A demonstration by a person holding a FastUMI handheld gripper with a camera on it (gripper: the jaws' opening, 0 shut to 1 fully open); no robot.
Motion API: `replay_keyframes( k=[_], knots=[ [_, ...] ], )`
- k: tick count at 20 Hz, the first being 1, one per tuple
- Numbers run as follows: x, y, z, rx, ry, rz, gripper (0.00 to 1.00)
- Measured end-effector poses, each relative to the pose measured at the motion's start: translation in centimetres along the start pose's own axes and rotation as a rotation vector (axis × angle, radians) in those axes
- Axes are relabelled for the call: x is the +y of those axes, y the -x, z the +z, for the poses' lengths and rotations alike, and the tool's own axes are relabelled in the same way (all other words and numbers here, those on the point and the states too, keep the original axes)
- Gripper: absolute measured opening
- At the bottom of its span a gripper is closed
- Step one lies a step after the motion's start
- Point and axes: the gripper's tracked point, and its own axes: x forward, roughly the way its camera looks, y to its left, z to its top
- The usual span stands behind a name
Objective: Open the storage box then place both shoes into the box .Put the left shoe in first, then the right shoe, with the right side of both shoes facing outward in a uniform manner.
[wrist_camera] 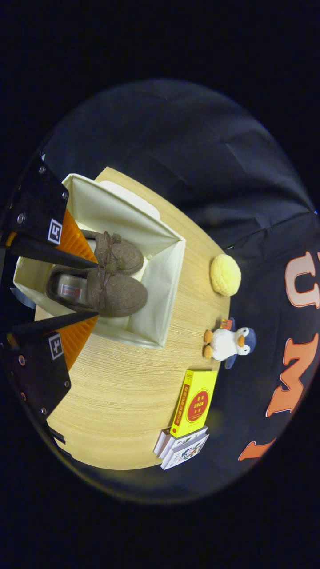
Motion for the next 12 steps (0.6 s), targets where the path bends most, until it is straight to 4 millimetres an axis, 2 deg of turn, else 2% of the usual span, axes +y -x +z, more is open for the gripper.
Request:
replay_keyframes(
  k=[2,4,7,10,12],
  knots=[
    [-1.2,2.6,1.9,-0.085,-0.011,0.018,0.65],
    [-3.1,5.3,4.2,-0.183,-0.007,0.018,0.72],
    [-7.9,9.1,6.4,-0.297,0.018,-0.049,0.81],
    [-12.5,12.9,8.3,-0.413,-0.008,-0.103,0.86],
    [-15.9,14.7,8.3,-0.447,-0.031,-0.156,0.87]
  ],
)
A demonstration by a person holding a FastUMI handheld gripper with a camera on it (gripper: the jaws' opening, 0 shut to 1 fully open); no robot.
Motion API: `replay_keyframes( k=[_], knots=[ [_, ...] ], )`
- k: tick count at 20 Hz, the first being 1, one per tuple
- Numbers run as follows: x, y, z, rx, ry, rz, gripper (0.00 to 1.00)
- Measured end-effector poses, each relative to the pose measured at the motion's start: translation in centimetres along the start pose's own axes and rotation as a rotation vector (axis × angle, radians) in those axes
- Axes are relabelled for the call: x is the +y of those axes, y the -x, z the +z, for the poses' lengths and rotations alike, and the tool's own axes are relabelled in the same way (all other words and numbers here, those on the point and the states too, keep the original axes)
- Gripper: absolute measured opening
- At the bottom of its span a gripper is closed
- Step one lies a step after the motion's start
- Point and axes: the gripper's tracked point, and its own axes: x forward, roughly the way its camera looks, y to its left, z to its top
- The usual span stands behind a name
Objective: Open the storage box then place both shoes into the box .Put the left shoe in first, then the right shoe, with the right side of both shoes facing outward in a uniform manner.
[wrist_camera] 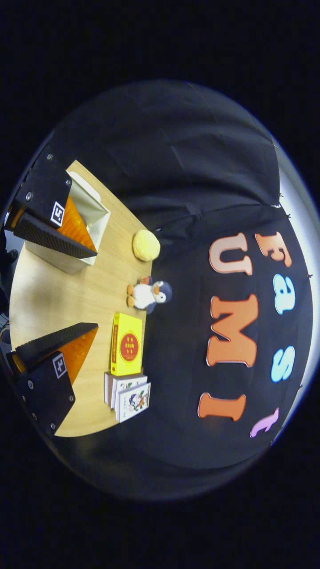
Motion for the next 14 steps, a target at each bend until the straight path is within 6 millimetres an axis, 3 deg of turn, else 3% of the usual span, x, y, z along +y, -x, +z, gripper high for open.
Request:
replay_keyframes(
  k=[5,10,14],
  knots=[
    [-6.2,2.9,2.6,-0.104,-0.059,-0.070,0.90],
    [-10.7,7.0,6.6,-0.294,-0.072,-0.144,0.90],
    [-11.5,8.1,8.2,-0.387,-0.086,-0.154,0.90]
  ],
)
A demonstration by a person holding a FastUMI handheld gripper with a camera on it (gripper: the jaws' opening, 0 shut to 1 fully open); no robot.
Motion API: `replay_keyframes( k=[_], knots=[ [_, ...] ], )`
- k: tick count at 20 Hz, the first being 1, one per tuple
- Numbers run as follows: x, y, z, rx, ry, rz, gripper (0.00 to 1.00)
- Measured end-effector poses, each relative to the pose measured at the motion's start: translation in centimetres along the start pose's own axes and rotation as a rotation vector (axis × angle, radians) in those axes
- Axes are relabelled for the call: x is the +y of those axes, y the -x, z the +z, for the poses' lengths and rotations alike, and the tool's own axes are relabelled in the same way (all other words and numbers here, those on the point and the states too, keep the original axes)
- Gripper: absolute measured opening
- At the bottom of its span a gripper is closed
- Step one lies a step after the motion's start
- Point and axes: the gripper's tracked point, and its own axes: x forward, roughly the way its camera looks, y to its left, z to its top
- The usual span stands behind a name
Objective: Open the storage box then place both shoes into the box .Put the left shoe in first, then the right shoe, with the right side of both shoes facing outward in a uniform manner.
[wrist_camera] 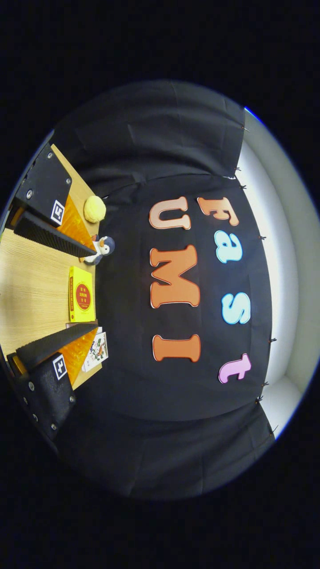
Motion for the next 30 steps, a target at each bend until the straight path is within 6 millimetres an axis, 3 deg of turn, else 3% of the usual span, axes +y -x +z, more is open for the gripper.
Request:
replay_keyframes(
  k=[12,15,20,30],
  knots=[
    [0.6,1.5,3.3,-0.208,0.084,0.031,0.90],
    [0.6,1.8,5.1,-0.254,0.121,0.018,0.90],
    [2.2,1.9,7.0,-0.302,0.115,0.036,0.90],
    [2.1,3.0,7.3,-0.378,0.124,0.010,0.91]
  ],
)
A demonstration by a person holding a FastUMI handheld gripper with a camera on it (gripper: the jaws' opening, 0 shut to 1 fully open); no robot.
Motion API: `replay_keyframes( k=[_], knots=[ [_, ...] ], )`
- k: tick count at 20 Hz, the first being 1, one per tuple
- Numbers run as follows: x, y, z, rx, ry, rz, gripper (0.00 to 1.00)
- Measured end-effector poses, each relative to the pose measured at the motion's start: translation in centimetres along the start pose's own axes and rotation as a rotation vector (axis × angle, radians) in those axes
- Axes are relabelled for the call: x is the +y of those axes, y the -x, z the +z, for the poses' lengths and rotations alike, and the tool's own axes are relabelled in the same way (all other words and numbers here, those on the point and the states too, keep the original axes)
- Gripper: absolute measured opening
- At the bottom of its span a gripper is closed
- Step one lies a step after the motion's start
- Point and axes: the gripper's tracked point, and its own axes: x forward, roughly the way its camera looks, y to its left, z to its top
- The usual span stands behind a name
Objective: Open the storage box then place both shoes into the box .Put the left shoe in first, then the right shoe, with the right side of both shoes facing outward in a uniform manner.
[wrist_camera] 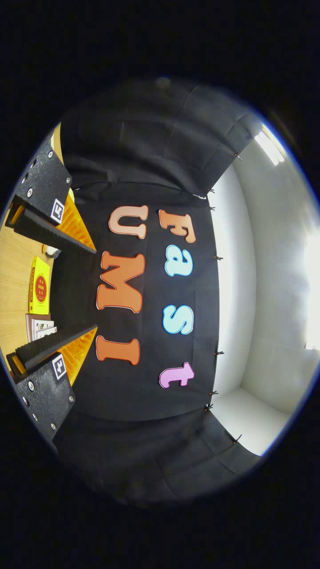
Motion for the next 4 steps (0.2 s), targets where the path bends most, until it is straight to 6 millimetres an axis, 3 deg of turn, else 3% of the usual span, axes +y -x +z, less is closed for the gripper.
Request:
replay_keyframes(
  k=[4],
  knots=[
    [-0.07,0.29,-0.45,0.003,0.018,0.002,0.91]
  ],
)
